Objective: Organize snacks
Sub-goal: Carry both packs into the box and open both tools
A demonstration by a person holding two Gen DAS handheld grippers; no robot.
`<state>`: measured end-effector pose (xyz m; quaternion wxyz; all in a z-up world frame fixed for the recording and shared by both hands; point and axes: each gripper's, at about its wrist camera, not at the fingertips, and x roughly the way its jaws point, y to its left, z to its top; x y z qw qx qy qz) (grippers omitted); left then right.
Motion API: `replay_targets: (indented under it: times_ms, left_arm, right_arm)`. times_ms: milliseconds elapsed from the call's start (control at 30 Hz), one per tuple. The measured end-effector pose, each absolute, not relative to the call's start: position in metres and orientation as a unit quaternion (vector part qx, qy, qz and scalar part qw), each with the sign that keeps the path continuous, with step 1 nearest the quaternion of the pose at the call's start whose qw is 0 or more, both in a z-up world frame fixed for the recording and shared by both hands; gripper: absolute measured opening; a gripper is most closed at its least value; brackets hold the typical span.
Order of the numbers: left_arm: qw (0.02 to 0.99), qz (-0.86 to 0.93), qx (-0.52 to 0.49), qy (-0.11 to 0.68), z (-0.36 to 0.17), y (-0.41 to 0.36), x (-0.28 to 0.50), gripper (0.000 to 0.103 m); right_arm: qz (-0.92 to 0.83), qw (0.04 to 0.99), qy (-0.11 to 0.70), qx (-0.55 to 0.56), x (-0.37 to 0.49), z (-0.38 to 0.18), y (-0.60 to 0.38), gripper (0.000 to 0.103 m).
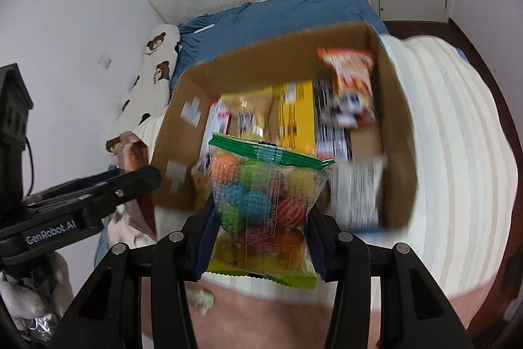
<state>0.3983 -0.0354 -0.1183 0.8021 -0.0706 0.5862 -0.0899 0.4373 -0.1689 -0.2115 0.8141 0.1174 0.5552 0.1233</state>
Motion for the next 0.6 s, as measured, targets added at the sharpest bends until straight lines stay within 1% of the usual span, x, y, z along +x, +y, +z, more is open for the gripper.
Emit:
replay_targets:
  times_ms: [133, 233, 467, 500, 533, 567, 600]
  left_arm:
    - [0.776, -0.083, -0.071, 0.621, -0.147, -0.029, 0.453, 0.054]
    - [0.753, -0.077, -0.07, 0.65, -0.181, -0.026, 0.488, 0.054]
    - [0.699, -0.097, -0.078, 0.704, -0.244, -0.031, 0.528, 0.054]
    - [0.693, -0.1, -0.083, 0.709, -0.248, -0.032, 0.529, 0.055]
    - [0.691, -0.1, -0.086, 0.711, -0.25, -0.032, 0.529, 0.062]
    - [0.692, -0.103, -0.088, 0.709, -0.25, -0.033, 0.53, 0.073]
    - [0.695, -0.105, -0.092, 0.706, -0.25, -0.032, 0.53, 0.08]
  right_arm:
    - [0.114, 0.803, 0.576, 0.1, 0.495, -0.221, -0.165, 0.051]
    - [0.106, 0.793, 0.593, 0.09, 0.528, -0.234, -0.158, 0.051]
    - [0.087, 0.765, 0.634, 0.077, 0.576, -0.284, -0.154, 0.052]
    - [0.077, 0.757, 0.645, 0.078, 0.581, -0.292, -0.156, 0.058]
    - [0.073, 0.752, 0.651, 0.076, 0.584, -0.297, -0.157, 0.066]
    - [0.069, 0.747, 0.656, 0.075, 0.587, -0.301, -0.158, 0.084]
    - [0.067, 0.748, 0.656, 0.077, 0.587, -0.302, -0.16, 0.093]
